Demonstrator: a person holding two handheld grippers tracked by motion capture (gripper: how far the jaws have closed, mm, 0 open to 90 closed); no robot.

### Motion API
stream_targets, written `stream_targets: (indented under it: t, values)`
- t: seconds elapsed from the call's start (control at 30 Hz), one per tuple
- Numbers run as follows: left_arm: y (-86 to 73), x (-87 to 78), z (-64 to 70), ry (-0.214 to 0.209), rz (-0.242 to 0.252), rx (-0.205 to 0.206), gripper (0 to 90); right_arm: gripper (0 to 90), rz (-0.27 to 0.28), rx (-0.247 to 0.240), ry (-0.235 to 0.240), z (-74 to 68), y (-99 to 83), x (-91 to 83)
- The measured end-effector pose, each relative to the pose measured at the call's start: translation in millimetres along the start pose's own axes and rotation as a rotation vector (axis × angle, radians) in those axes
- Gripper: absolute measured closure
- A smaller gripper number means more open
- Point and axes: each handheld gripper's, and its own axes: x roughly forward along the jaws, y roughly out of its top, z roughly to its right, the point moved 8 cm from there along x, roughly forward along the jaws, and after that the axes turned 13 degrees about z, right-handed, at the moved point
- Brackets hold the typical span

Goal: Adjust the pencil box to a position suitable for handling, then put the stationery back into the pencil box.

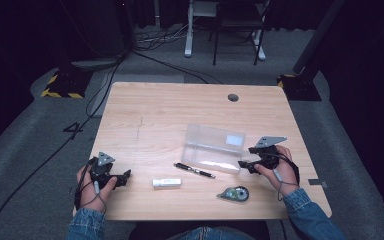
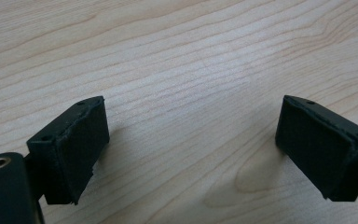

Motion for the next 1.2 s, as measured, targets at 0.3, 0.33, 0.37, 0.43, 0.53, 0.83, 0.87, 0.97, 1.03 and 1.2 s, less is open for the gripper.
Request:
stream_targets:
  t: [0.3, 0.33, 0.37, 0.43, 0.53, 0.83, 0.87, 0.97, 1.03, 1.2]
  values:
    - [0.3, 0.4, 0.0, 0.000, 0.000, 0.002, 9.8, 27.6, 0.024, -0.005, 0.016, -14.2, 15.1, -8.1]
    - [0.3, 0.4, 0.0, 0.000, 0.000, 0.002, 9.8, 27.6, 0.027, -0.007, 0.018, -16.4, 16.8, -8.4]
    - [0.3, 0.4, 0.0, 0.000, 0.000, 0.002, 9.8, 27.6, 0.033, -0.011, 0.027, -18.9, 18.5, -8.2]
    - [0.3, 0.4, 0.0, 0.000, 0.000, 0.002, 9.8, 26.8, 0.043, -0.011, 0.040, -25.3, 21.9, -7.4]
    - [0.4, 0.5, -0.1, 0.000, 0.001, 0.003, 9.8, 25.4, 0.058, -0.014, 0.067, -36.4, 27.0, -4.9]
    - [0.9, 1.3, 0.4, -0.002, 0.003, -0.001, 9.7, 24.4, 0.069, -0.035, 0.127, -59.6, 34.2, 0.4]
    - [0.9, 1.3, 0.4, -0.002, 0.003, 0.000, 9.7, 23.9, 0.073, -0.036, 0.141, -64.3, 35.8, 1.0]
    - [1.0, 1.4, 0.5, -0.002, 0.004, 0.001, 9.8, 23.1, 0.075, -0.039, 0.155, -68.8, 37.6, 1.8]
    - [1.0, 1.4, 0.6, -0.001, 0.005, 0.001, 10.0, 20.9, 0.078, -0.041, 0.170, -73.8, 39.2, 3.5]
    - [1.0, 1.4, 0.6, -0.001, 0.005, 0.001, 10.0, 17.7, 0.073, -0.052, 0.199, -87.4, 41.9, 11.5]
